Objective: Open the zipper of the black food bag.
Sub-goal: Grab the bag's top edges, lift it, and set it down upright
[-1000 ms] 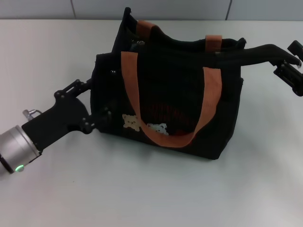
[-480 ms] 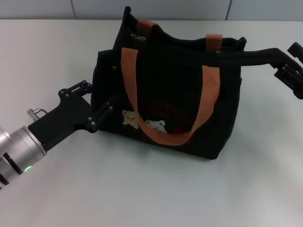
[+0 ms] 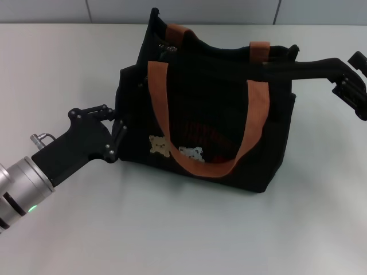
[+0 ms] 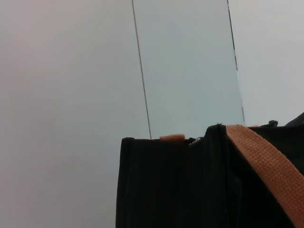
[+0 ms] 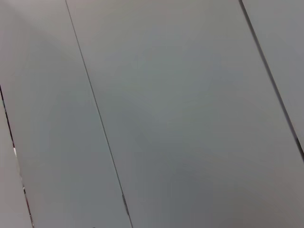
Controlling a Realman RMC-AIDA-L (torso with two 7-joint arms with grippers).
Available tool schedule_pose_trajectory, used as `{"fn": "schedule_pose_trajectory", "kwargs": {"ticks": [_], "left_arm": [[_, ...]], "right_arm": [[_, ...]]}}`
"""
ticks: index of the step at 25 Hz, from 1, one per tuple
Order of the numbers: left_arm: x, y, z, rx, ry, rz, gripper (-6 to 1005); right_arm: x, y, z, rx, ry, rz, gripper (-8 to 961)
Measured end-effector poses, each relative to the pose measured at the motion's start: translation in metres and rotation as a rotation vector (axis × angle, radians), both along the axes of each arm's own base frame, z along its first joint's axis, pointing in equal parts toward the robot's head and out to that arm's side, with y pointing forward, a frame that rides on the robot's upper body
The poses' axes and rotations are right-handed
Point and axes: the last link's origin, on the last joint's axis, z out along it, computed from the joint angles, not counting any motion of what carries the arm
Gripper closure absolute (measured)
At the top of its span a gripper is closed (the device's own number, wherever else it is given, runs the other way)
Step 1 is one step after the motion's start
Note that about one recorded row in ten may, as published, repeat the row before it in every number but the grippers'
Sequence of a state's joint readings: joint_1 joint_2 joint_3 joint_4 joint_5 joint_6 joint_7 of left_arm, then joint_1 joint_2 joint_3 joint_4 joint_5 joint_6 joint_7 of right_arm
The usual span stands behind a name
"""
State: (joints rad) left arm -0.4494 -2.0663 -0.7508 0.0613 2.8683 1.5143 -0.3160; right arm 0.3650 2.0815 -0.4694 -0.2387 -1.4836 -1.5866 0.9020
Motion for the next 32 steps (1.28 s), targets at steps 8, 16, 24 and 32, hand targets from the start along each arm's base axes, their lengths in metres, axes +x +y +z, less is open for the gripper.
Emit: {"fn": "schedule_pose_trajectory", "kwargs": {"ticks": [8, 16, 24, 32], "left_arm": [[0.009, -0.005, 0.003, 0.059, 0.006, -0.089, 873], [0.035, 0.001, 0.014, 0.174, 0.038, -0.313, 894], [0.066, 0.020, 0.018, 0.225, 0.063, -0.508, 900], [0.087, 0.022, 0.018, 0.264, 0.052, -0.645, 899]], "right_arm": [[-0.010, -0.011, 0.010, 0.042, 0.068, 0.088, 116], [-0.029, 0.001, 0.019, 0.113, 0.145, 0.155, 116], [-0.054, 0.048, -0.008, 0.018, 0.065, 0.123, 116], [-0.035, 0.016, -0.052, -0.204, -0.036, 0.075, 116]]}}
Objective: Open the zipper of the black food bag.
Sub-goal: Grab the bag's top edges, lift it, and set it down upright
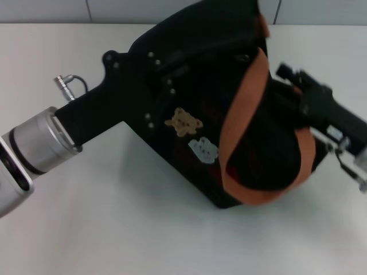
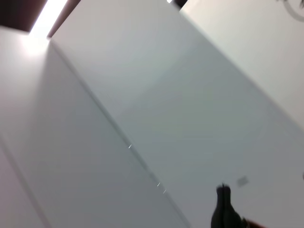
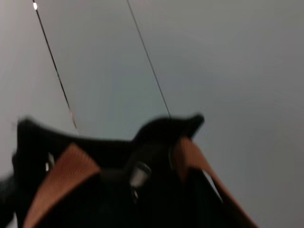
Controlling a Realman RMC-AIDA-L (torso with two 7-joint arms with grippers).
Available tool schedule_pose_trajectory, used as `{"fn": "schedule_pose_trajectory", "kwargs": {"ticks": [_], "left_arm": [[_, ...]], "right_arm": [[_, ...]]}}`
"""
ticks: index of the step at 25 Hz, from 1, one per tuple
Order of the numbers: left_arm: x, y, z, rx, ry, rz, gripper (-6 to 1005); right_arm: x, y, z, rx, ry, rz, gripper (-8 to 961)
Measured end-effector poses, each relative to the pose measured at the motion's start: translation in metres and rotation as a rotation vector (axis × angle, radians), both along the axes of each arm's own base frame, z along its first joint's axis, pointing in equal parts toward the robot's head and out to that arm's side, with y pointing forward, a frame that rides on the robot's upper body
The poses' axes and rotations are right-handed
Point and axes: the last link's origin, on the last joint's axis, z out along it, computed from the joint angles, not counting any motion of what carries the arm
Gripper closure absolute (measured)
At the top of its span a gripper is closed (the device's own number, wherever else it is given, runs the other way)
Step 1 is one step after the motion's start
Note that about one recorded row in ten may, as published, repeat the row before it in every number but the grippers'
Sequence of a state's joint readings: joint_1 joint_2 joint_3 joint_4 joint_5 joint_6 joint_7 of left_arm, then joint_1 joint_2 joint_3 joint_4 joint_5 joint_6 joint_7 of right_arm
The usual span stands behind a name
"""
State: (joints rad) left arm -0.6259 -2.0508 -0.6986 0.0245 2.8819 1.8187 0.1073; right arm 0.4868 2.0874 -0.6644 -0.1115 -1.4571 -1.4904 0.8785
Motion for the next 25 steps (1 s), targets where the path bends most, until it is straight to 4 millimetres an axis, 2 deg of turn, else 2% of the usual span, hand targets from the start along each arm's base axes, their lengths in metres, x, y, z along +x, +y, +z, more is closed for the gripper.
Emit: {"fn": "schedule_pose_trajectory", "kwargs": {"ticks": [2, 16, 19, 22, 25], "left_arm": [[0.010, 0.000, -0.005, -0.006, 0.012, -0.060, 899], [0.030, -0.013, -0.019, 0.038, 0.041, -0.247, 913], [0.032, -0.014, -0.021, 0.046, 0.055, -0.276, 920], [0.032, -0.015, -0.023, 0.042, 0.062, -0.284, 927], [0.033, -0.015, -0.023, 0.040, 0.063, -0.288, 957]], "right_arm": [[0.011, -0.013, -0.001, -0.010, 0.000, -0.033, 116], [0.019, -0.031, -0.020, -0.073, -0.026, -0.070, 116], [0.014, -0.026, -0.026, -0.077, -0.034, -0.064, 116], [-0.004, -0.011, -0.037, -0.109, -0.043, -0.039, 116], [-0.011, -0.006, -0.041, -0.116, -0.053, -0.020, 116]]}}
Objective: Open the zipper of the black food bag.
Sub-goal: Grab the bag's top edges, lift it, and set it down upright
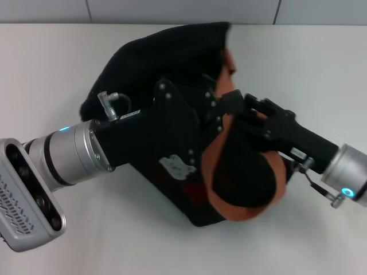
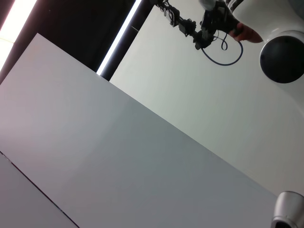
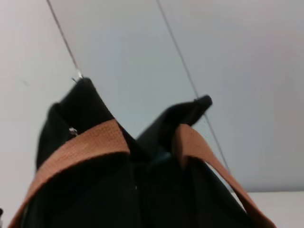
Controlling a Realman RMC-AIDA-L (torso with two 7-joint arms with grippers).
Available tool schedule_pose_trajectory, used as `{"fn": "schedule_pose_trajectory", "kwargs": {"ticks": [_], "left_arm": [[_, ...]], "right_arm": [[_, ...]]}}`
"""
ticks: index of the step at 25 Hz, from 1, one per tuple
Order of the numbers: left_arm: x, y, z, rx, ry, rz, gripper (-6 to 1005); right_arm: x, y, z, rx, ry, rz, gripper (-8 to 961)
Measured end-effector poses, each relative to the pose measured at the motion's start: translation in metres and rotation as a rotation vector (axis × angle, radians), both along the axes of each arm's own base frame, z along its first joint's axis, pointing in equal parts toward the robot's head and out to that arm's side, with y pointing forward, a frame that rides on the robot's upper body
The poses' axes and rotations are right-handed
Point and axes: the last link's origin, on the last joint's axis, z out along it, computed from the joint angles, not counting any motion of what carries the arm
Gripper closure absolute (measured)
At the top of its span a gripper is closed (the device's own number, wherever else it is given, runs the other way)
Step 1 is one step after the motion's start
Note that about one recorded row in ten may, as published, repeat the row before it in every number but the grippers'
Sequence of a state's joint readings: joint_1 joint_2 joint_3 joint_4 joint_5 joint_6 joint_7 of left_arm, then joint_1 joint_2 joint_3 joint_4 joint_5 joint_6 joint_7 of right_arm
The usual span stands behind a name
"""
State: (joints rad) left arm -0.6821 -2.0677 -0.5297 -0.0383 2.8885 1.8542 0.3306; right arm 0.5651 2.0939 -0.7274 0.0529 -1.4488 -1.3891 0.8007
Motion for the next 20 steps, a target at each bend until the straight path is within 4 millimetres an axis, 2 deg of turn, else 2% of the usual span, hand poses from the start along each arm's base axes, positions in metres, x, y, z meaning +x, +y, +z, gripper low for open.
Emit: {"fn": "schedule_pose_trajectory", "kwargs": {"ticks": [3, 10, 14, 17, 20], "left_arm": [[-0.001, -0.001, 0.001, 0.003, -0.006, 0.004, 1000], [-0.017, -0.007, 0.013, 0.058, -0.057, 0.080, 999], [-0.028, -0.007, 0.023, 0.124, -0.108, 0.159, 999], [-0.045, -0.009, 0.033, 0.155, -0.110, 0.230, 999], [-0.052, -0.014, 0.034, 0.161, -0.106, 0.257, 999]], "right_arm": [[-0.002, 0.000, -0.002, 0.002, -0.007, 0.010, 116], [0.011, -0.011, -0.002, 0.041, -0.057, 0.008, 116], [0.015, -0.015, -0.003, 0.043, -0.068, 0.000, 115], [0.017, -0.018, -0.004, 0.044, -0.076, -0.002, 115], [0.018, -0.019, -0.004, 0.050, -0.084, 0.003, 115]]}}
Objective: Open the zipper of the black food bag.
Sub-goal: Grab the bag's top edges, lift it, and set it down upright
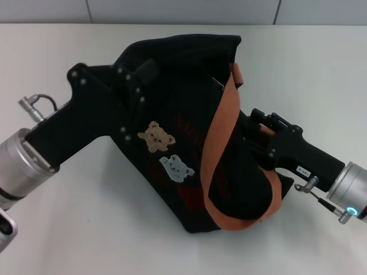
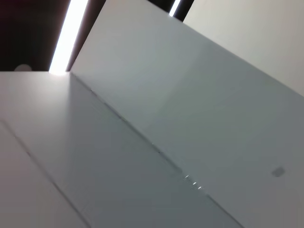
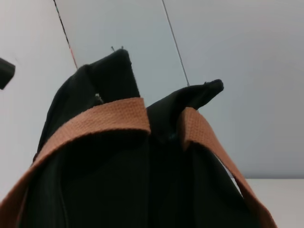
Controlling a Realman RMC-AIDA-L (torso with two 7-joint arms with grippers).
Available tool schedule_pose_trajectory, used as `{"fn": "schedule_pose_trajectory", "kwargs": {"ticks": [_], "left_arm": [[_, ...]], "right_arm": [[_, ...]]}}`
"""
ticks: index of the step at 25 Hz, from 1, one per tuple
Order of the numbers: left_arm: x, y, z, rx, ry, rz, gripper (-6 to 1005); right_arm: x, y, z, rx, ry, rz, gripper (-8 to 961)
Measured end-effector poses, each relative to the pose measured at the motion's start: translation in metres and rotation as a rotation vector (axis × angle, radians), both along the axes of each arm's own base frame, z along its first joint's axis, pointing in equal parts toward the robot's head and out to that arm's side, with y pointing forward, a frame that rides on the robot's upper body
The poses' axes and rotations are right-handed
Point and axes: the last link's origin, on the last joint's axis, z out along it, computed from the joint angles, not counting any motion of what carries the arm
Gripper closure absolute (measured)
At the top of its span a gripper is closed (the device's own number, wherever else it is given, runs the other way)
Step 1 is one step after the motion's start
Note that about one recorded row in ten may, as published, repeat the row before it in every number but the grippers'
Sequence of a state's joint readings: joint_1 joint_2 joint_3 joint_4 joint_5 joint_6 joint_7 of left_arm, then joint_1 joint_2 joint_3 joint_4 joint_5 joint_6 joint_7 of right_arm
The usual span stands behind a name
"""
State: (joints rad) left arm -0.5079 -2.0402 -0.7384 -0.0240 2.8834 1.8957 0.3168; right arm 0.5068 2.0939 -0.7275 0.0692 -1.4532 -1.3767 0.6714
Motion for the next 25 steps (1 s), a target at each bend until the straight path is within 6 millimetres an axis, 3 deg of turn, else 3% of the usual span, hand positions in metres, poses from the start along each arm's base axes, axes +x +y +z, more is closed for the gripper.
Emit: {"fn": "schedule_pose_trajectory", "kwargs": {"ticks": [6, 13, 22, 25], "left_arm": [[-0.006, -0.006, -0.003, 0.024, -0.026, 0.055, 998], [-0.010, -0.006, 0.000, -0.051, -0.081, 0.115, 690], [-0.012, 0.003, 0.007, -0.037, -0.169, 0.191, 442], [-0.027, 0.007, 0.025, -0.176, -0.251, 0.271, 359]], "right_arm": [[-0.001, 0.000, 0.000, 0.003, 0.000, 0.010, 115], [-0.003, -0.001, 0.001, 0.013, 0.003, 0.026, 115], [-0.002, -0.009, 0.033, 0.147, 0.099, 0.091, 115], [0.003, -0.013, 0.038, 0.167, 0.100, 0.092, 115]]}}
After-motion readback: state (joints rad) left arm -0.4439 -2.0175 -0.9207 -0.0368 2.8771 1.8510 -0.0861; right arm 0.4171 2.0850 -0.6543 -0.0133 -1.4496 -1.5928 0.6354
